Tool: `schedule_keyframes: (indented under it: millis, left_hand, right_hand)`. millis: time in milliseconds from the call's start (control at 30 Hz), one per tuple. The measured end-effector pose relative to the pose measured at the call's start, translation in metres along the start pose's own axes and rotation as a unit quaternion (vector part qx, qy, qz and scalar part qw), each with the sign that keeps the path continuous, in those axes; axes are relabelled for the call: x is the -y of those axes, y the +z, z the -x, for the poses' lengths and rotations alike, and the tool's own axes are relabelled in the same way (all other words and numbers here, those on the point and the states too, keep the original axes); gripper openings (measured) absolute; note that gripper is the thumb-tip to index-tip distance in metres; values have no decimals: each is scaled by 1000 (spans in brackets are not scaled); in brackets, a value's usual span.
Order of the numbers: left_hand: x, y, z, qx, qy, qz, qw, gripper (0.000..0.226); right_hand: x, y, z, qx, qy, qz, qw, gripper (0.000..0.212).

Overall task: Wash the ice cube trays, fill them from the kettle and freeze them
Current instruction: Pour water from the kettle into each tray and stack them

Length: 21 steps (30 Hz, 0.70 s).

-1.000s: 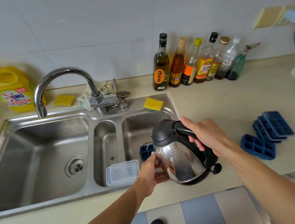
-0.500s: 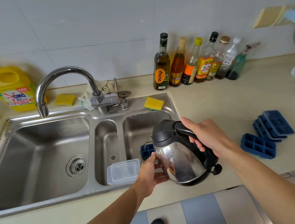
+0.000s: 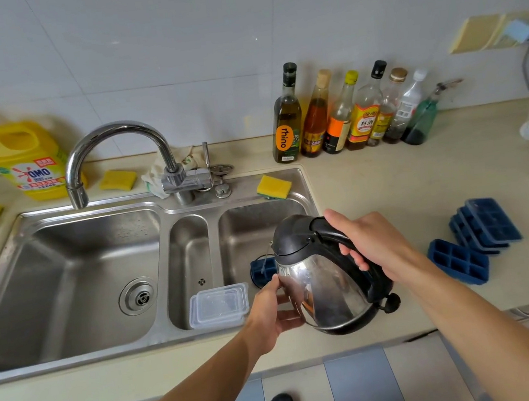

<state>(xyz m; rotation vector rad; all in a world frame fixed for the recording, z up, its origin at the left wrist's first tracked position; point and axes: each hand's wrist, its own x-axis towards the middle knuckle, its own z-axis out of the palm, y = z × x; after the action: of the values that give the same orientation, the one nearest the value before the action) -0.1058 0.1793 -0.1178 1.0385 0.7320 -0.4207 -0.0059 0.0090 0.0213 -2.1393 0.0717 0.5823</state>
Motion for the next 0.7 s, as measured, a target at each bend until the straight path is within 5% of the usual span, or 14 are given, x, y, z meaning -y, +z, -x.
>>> schedule_keyframes:
  millis: [700]
  left_hand:
    - [4, 18, -3, -2, -1, -12, 1000, 45]
  right_hand:
    - [-9, -16, 0, -3, 1, -11, 1000, 70]
